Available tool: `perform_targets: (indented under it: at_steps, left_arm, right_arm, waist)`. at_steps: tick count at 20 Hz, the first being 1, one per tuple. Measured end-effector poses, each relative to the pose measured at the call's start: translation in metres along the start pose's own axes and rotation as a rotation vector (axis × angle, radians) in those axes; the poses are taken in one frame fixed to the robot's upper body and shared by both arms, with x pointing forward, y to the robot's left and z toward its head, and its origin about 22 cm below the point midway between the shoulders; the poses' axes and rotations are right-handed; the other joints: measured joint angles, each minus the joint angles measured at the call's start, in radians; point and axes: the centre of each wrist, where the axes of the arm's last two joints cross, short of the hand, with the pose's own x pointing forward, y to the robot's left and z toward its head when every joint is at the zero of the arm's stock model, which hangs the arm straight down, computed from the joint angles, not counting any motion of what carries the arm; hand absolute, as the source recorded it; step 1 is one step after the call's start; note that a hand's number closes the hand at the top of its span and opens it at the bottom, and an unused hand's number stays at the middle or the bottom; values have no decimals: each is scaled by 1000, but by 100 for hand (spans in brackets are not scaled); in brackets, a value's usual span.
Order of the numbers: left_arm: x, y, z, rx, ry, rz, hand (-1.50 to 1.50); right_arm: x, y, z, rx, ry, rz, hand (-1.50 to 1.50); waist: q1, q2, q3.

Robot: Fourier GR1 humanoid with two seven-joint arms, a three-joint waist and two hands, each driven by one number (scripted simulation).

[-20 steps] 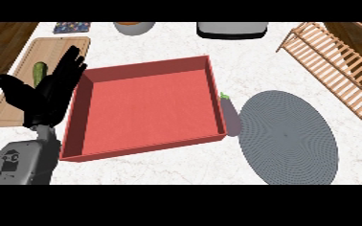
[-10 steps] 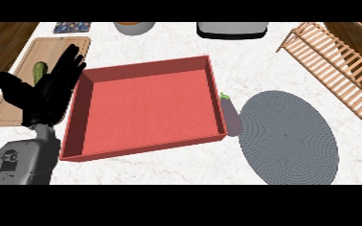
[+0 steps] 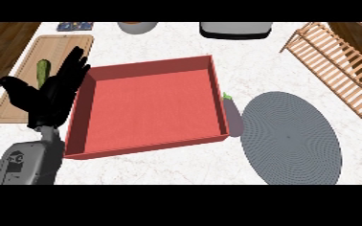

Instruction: Pick the sweet potato from the placemat and place it in the tiered shelf

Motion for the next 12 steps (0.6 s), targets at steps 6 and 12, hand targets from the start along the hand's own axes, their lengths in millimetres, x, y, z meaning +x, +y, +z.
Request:
perform_targets:
  at_steps: [6, 12]
  left_arm:
    - [-2, 1, -2, -5, -3, -6, 0]
    - [-2, 3, -3, -3, -3, -11, 0]
  right_arm:
    - [-4, -7, -12, -88, -56, -76, -150]
    - [-7, -57, -11, 25, -10, -158, -150]
  waist:
    - [1, 1, 0]
    - [-1, 1, 1]
